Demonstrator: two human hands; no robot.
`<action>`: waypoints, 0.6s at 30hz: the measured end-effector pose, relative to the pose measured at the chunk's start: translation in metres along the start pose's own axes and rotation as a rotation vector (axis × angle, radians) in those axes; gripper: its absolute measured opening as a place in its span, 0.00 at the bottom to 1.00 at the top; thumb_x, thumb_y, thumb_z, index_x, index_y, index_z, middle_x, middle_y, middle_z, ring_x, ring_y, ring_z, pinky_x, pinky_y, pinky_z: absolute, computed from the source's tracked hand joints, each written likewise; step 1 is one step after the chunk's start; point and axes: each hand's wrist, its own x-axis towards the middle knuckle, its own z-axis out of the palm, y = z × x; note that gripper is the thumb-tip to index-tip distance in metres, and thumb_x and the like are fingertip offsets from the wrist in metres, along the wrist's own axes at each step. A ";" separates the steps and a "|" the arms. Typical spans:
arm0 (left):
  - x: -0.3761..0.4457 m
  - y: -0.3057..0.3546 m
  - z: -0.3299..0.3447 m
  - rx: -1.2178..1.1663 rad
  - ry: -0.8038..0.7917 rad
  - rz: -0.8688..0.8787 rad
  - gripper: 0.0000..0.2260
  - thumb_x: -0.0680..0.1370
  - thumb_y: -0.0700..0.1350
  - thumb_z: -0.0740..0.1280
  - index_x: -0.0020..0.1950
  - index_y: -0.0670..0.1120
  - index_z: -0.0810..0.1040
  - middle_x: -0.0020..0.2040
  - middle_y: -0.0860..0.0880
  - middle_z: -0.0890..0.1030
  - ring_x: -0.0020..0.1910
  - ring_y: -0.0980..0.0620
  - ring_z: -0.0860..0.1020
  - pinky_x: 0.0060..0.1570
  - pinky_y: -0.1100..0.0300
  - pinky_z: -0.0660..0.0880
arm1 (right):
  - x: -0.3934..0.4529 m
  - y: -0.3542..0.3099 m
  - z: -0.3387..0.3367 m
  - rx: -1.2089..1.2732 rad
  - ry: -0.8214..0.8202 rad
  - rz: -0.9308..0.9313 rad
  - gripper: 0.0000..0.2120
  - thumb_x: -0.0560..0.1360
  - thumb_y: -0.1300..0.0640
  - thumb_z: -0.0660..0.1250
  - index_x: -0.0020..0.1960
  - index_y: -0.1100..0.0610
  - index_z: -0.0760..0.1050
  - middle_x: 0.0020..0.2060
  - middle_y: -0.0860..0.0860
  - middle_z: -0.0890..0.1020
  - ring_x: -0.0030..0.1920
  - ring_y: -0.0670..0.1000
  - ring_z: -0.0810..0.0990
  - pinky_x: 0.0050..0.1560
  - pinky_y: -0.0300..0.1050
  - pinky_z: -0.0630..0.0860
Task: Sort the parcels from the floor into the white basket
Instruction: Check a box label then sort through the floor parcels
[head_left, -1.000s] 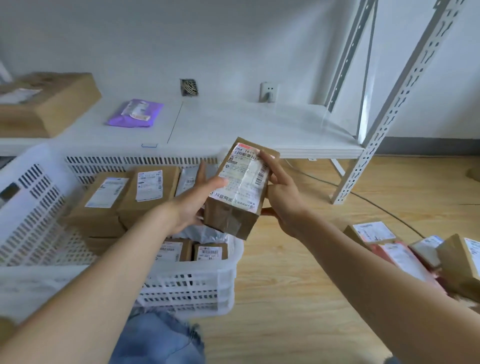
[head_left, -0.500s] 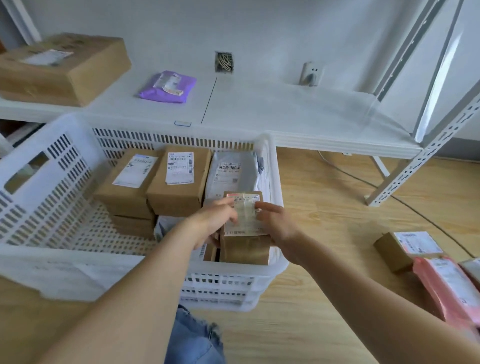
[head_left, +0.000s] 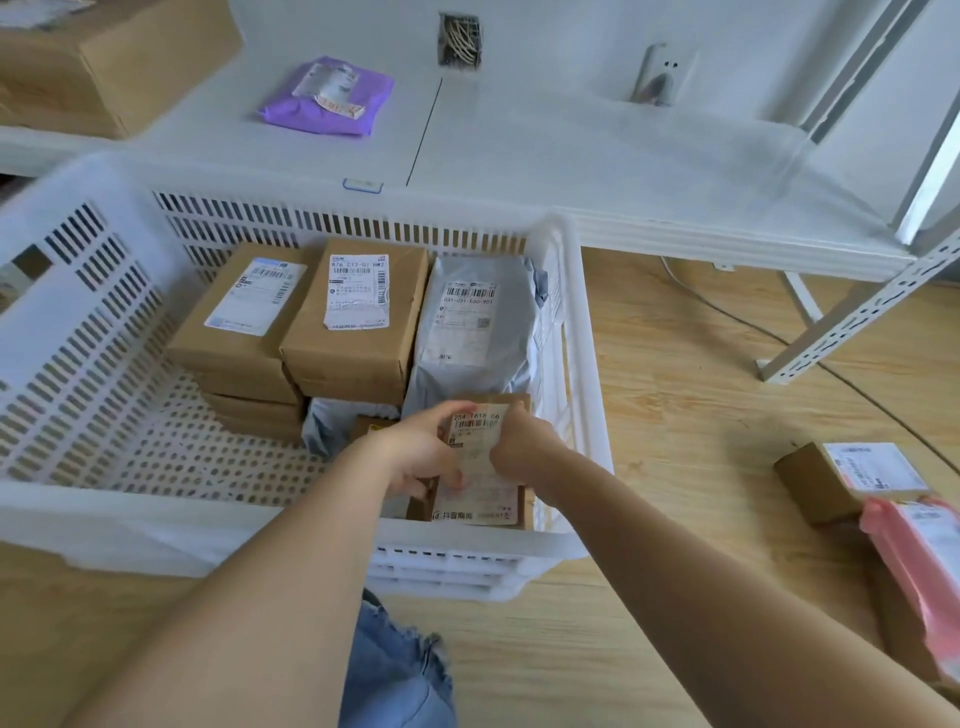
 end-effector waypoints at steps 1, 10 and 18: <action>0.003 -0.001 -0.003 -0.003 -0.005 -0.003 0.39 0.68 0.27 0.68 0.67 0.64 0.66 0.50 0.53 0.74 0.56 0.44 0.75 0.53 0.46 0.77 | 0.001 -0.001 0.000 -0.005 -0.004 0.000 0.28 0.77 0.65 0.55 0.74 0.63 0.49 0.66 0.61 0.67 0.54 0.55 0.74 0.52 0.44 0.75; 0.013 -0.004 -0.010 -0.024 -0.013 0.022 0.33 0.68 0.28 0.70 0.60 0.61 0.71 0.49 0.48 0.76 0.45 0.48 0.79 0.35 0.55 0.80 | 0.015 0.000 -0.002 -0.015 -0.071 0.046 0.28 0.77 0.66 0.56 0.74 0.61 0.50 0.63 0.61 0.70 0.58 0.58 0.75 0.52 0.47 0.77; 0.030 0.001 0.015 0.400 -0.018 -0.021 0.37 0.73 0.28 0.65 0.70 0.64 0.62 0.63 0.47 0.70 0.50 0.48 0.73 0.27 0.64 0.78 | 0.024 0.010 0.009 -0.350 -0.162 0.105 0.04 0.76 0.66 0.56 0.50 0.60 0.68 0.35 0.53 0.65 0.38 0.50 0.70 0.47 0.39 0.70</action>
